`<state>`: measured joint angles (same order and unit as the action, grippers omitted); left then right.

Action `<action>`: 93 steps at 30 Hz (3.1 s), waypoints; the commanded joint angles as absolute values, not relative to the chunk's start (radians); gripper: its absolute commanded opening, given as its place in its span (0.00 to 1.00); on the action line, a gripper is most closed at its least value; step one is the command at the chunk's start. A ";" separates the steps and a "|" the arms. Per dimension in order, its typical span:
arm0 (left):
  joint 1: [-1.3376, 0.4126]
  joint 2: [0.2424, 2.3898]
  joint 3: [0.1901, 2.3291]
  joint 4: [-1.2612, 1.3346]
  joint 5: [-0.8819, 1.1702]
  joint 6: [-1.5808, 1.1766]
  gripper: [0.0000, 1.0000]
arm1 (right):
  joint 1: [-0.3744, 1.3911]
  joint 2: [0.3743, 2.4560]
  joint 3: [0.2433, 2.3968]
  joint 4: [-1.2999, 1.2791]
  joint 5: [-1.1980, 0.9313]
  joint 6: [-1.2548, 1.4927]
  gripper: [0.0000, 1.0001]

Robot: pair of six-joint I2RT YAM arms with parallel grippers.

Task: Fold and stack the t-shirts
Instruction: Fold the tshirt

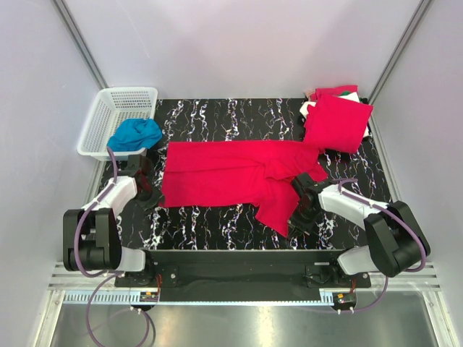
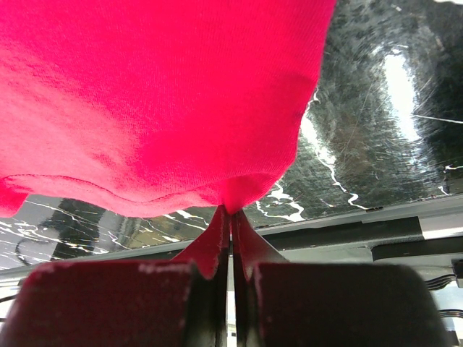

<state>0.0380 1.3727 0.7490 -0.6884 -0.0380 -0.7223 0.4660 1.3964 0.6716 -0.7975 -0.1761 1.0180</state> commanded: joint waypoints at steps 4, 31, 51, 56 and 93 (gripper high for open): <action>0.046 1.446 0.752 -0.595 -0.037 -0.700 0.43 | 0.479 1.376 0.692 -0.799 -0.156 1.011 0.00; 0.046 1.487 0.807 -0.571 -0.006 -0.626 0.00 | 0.479 1.362 0.735 -0.814 -0.121 1.006 0.00; 0.048 1.384 0.883 -0.620 0.020 -0.584 0.00 | 0.465 1.339 0.988 -0.995 0.077 0.951 0.00; 0.051 1.371 0.897 -0.634 0.012 -0.584 0.00 | 0.428 1.333 1.031 -1.023 0.100 0.922 0.00; 0.095 1.307 1.031 -0.715 0.003 -0.548 0.00 | 0.247 1.362 1.370 -1.173 0.136 0.652 0.00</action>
